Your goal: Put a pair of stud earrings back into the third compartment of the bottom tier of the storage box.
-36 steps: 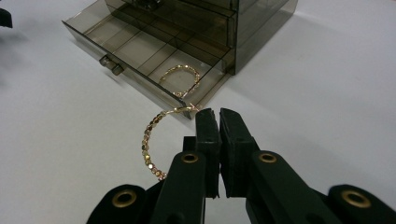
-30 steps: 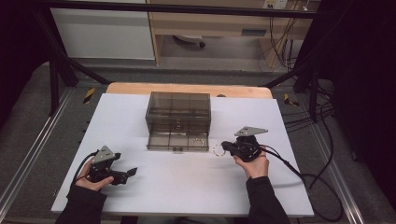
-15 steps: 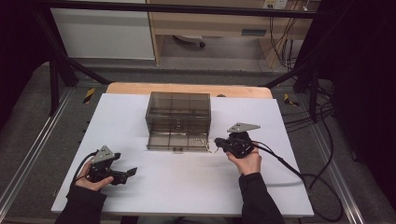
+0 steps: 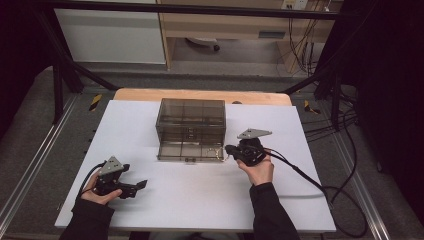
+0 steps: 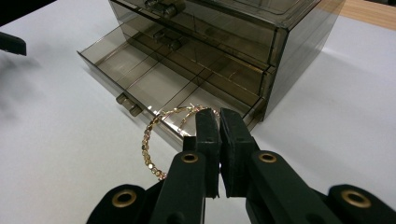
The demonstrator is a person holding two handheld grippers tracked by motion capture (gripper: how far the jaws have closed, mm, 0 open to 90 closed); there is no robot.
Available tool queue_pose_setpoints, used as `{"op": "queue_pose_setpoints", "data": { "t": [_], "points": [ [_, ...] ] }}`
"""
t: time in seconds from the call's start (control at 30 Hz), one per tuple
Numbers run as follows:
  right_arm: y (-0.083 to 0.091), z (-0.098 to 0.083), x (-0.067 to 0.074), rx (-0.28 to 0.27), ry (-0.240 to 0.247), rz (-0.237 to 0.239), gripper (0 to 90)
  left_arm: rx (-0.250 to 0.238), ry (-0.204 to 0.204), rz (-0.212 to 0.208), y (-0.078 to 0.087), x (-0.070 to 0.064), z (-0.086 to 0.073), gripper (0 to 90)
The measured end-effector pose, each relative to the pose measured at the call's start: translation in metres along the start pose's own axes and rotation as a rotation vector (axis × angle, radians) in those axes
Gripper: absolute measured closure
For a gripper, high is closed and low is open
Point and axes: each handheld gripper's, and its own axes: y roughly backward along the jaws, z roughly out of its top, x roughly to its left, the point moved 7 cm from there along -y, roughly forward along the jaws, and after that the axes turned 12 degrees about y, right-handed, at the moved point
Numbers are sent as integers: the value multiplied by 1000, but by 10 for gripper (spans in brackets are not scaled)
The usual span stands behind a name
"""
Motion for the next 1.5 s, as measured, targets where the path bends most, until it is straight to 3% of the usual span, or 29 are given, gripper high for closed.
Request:
{"op": "queue_pose_setpoints", "data": {
  "t": [1.17,1.5],
  "points": [
    [-47,20,5,11,21,-13,874,-4,0,-1,1,0,0,51],
    [-59,15,3,29,13,-18,874,-4,2,-1,1,0,1,51]
  ]
}}
